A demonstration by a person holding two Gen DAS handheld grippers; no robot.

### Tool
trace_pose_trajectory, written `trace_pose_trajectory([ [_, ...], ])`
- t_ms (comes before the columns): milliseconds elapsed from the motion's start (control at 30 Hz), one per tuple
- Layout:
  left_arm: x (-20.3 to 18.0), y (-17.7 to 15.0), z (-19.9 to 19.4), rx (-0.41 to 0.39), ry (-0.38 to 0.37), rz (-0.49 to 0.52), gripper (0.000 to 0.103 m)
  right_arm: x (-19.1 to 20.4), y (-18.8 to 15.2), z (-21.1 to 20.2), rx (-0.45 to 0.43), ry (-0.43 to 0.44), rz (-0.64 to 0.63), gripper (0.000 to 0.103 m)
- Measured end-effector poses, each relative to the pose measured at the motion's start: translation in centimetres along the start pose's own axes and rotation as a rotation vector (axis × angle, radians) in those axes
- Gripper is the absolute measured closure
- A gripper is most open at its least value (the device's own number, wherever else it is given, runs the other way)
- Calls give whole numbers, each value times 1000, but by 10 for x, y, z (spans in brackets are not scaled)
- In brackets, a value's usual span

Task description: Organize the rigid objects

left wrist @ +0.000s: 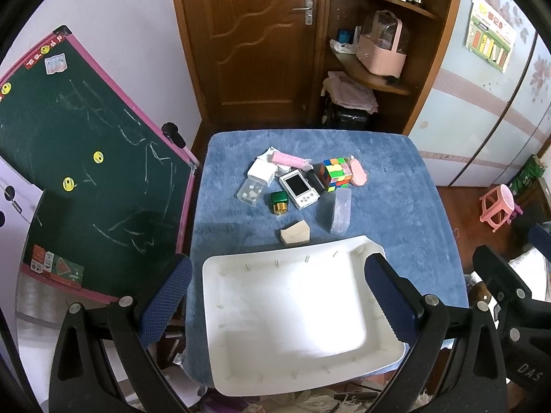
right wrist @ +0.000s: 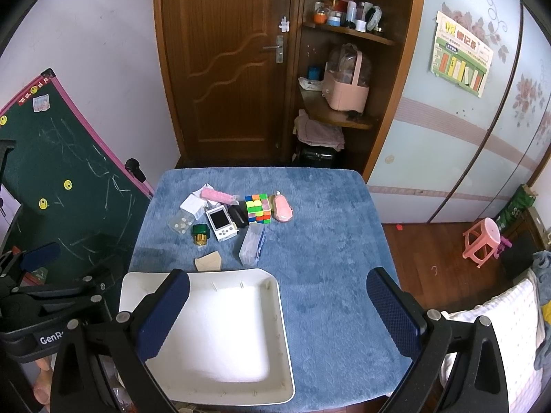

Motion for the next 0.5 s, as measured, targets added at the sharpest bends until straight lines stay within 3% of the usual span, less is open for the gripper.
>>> trace_pose_trajectory([
  [500,0,3,0,-9,2,5,3,-2,1,0,-6,1,4,0],
])
Point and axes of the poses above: each gripper's, at about its wrist camera, not at the fingertips, and z roughly the way its jaws point, x to its left, y to its top, the point moved 4 cm from there along z, roughly the way its jaws point, and after that the axes turned 12 degrees about -x, right-handed, at the moved point
